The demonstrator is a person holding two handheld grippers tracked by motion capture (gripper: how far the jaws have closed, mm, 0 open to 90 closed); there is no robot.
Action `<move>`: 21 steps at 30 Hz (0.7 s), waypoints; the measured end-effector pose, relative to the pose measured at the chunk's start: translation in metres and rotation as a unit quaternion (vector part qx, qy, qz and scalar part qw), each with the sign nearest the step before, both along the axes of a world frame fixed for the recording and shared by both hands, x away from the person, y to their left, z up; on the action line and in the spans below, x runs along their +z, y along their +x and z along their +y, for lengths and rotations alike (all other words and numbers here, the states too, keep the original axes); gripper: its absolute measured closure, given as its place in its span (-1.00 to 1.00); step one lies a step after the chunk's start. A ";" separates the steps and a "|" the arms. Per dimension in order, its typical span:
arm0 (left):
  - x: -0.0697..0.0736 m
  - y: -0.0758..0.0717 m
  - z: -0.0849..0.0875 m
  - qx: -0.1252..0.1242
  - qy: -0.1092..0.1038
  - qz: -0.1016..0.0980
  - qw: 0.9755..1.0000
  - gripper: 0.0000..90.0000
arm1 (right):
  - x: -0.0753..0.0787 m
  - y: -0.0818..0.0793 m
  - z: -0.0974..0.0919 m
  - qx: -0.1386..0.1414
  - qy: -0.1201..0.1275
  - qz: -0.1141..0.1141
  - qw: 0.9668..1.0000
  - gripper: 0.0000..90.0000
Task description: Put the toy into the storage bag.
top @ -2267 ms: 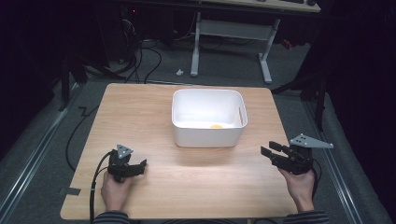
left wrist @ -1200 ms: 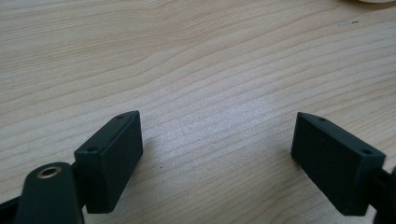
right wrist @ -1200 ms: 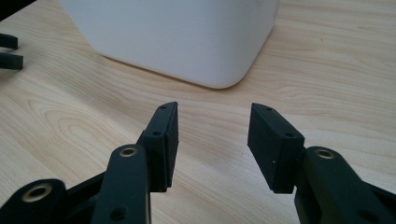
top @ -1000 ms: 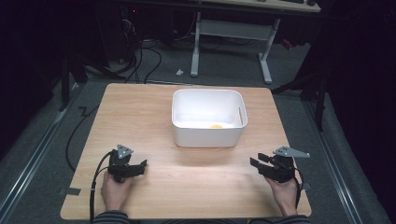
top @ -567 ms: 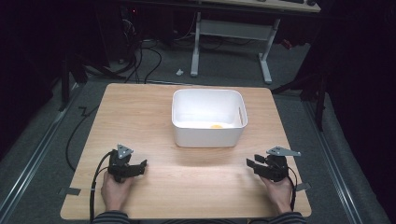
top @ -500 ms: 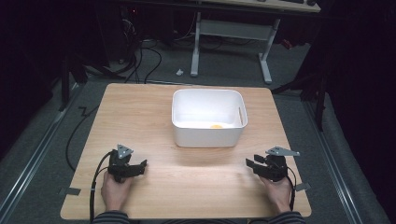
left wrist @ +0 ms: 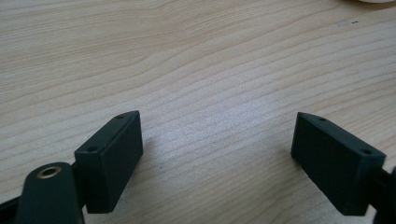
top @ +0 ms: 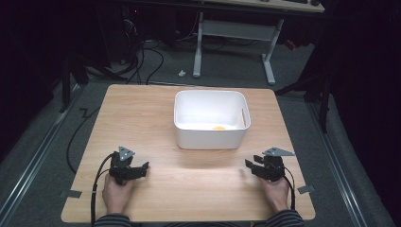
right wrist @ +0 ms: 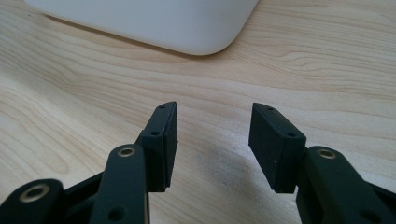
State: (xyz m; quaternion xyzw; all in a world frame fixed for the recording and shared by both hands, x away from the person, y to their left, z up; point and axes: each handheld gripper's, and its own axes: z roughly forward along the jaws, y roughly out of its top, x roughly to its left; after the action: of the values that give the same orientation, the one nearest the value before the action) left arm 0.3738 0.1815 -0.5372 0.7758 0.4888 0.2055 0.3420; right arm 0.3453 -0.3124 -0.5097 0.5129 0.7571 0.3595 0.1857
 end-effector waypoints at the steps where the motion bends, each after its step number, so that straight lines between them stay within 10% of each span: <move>1: 0.000 0.000 0.000 0.000 0.000 0.000 1.000 -0.62 | -0.001 0.001 0.001 -0.001 -0.005 0.000 1.000 0.17; 21: 0.000 0.000 0.000 0.000 0.000 0.000 1.000 -0.62 | -0.014 0.011 0.005 -0.011 -0.050 0.005 0.999 0.03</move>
State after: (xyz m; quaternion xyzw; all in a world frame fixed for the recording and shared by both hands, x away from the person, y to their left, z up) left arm 0.3738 0.1814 -0.5372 0.7759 0.4887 0.2057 0.3418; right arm 0.3562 -0.3076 -0.5242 0.5126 0.7695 0.3169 0.2114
